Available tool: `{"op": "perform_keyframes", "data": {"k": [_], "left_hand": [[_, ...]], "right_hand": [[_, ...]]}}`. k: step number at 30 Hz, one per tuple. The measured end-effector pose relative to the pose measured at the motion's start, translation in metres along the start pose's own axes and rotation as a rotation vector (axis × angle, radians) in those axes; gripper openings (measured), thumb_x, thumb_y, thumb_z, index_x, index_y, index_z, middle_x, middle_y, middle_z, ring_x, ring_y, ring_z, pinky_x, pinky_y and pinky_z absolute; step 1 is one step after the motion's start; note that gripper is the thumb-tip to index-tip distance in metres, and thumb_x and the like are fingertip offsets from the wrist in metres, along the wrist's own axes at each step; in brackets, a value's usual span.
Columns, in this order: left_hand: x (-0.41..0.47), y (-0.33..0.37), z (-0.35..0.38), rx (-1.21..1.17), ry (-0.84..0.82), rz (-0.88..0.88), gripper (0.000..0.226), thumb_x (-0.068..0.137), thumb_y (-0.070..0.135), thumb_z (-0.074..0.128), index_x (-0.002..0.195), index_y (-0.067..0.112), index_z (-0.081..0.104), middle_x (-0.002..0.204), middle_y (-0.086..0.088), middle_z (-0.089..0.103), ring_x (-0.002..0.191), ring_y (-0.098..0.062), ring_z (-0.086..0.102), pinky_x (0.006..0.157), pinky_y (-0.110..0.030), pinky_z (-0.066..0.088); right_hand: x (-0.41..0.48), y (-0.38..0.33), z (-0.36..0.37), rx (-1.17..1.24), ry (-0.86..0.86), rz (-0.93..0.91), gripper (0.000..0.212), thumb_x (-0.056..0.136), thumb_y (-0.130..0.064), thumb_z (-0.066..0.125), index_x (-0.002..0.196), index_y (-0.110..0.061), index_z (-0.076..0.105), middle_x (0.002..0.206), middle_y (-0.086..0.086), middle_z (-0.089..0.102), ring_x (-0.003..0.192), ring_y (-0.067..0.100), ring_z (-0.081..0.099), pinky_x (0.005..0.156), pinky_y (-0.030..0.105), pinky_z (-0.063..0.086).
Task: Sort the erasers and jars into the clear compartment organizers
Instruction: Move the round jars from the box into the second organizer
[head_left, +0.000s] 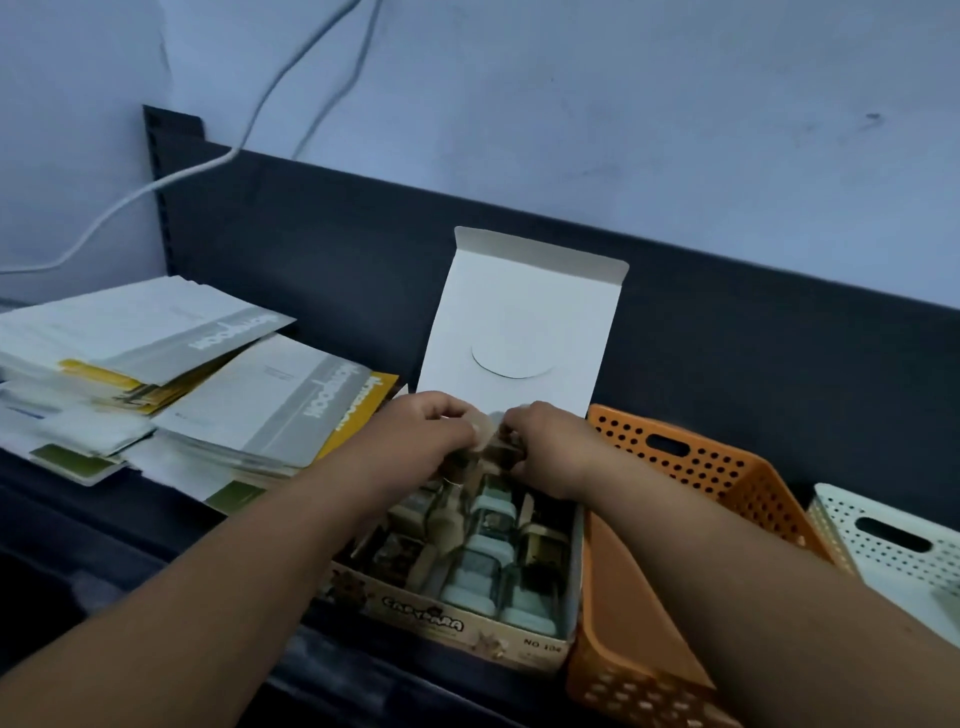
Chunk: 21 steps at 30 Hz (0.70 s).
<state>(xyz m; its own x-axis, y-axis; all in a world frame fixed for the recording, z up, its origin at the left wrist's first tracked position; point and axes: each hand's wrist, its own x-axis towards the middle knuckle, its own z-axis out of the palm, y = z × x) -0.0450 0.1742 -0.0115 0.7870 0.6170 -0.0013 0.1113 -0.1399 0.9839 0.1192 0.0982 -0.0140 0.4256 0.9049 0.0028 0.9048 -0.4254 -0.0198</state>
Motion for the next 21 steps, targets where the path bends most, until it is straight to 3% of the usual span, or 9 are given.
{"op": "perform_keyframes", "data": {"k": [2, 4, 7, 12, 14, 18, 21], "left_hand": [[0.005, -0.002, 0.001, -0.099, 0.006, -0.022, 0.013, 0.090, 0.014, 0.058, 0.092, 0.014, 0.071, 0.086, -0.009, 0.073, 0.079, -0.022, 0.067, 0.076, -0.037, 0.054], [0.008, -0.003, 0.001, -0.198, 0.018, -0.052, 0.012, 0.091, 0.013, 0.056, 0.092, 0.010, 0.068, 0.085, -0.010, 0.069, 0.077, -0.023, 0.065, 0.068, -0.035, 0.054], [0.010, -0.001, 0.001, -0.285, 0.036, -0.079, 0.016, 0.093, 0.013, 0.051, 0.098, 0.008, 0.066, 0.086, -0.011, 0.065, 0.075, -0.021, 0.061, 0.054, -0.027, 0.051], [0.007, 0.011, 0.007, -0.409, 0.053, -0.095, 0.026, 0.096, 0.012, 0.043, 0.109, 0.012, 0.065, 0.094, -0.012, 0.064, 0.077, -0.025, 0.058, 0.066, -0.034, 0.048], [0.003, 0.021, 0.016, -0.448, 0.034, -0.096, 0.026, 0.097, 0.013, 0.040, 0.103, 0.012, 0.065, 0.090, -0.011, 0.062, 0.071, -0.022, 0.058, 0.063, -0.032, 0.046], [-0.010, 0.043, 0.047, -0.505, -0.063, -0.099, 0.020, 0.095, 0.019, 0.044, 0.101, 0.011, 0.061, 0.082, -0.009, 0.063, 0.053, -0.014, 0.059, 0.062, -0.033, 0.048], [-0.023, 0.057, 0.088, -0.507, -0.179, -0.100, 0.027, 0.094, 0.022, 0.044, 0.110, 0.008, 0.061, 0.098, -0.013, 0.063, 0.075, -0.020, 0.061, 0.072, -0.035, 0.048]], "right_hand": [[0.000, 0.002, 0.001, 0.026, 0.035, -0.008, 0.022, 0.080, -0.011, 0.063, 0.100, -0.018, 0.056, 0.104, 0.003, 0.051, 0.092, 0.026, 0.056, 0.070, 0.033, 0.047], [0.000, 0.002, 0.000, 0.104, 0.073, 0.002, 0.021, 0.080, -0.011, 0.064, 0.095, -0.021, 0.053, 0.102, 0.002, 0.049, 0.090, 0.024, 0.056, 0.067, 0.032, 0.044], [-0.006, 0.001, -0.004, 0.374, 0.149, 0.075, 0.031, 0.081, -0.016, 0.067, 0.109, -0.022, 0.056, 0.104, -0.001, 0.055, 0.089, 0.020, 0.057, 0.074, 0.035, 0.052], [-0.034, 0.004, -0.017, 0.862, 0.191, 0.186, 0.045, 0.086, -0.013, 0.065, 0.126, -0.024, 0.050, 0.109, -0.002, 0.055, 0.089, 0.016, 0.061, 0.077, 0.033, 0.055], [-0.051, 0.011, -0.024, 1.007, 0.198, 0.198, 0.048, 0.087, -0.012, 0.064, 0.131, -0.022, 0.048, 0.114, 0.004, 0.055, 0.092, 0.019, 0.061, 0.080, 0.032, 0.053], [-0.096, 0.027, -0.040, 1.362, 0.207, 0.189, 0.047, 0.090, -0.001, 0.055, 0.133, -0.020, 0.049, 0.117, 0.011, 0.058, 0.103, 0.028, 0.062, 0.093, 0.040, 0.053], [-0.139, 0.046, -0.048, 1.573, 0.212, 0.146, 0.047, 0.091, 0.005, 0.046, 0.130, -0.021, 0.053, 0.120, 0.011, 0.059, 0.097, 0.025, 0.061, 0.084, 0.037, 0.054]]}}
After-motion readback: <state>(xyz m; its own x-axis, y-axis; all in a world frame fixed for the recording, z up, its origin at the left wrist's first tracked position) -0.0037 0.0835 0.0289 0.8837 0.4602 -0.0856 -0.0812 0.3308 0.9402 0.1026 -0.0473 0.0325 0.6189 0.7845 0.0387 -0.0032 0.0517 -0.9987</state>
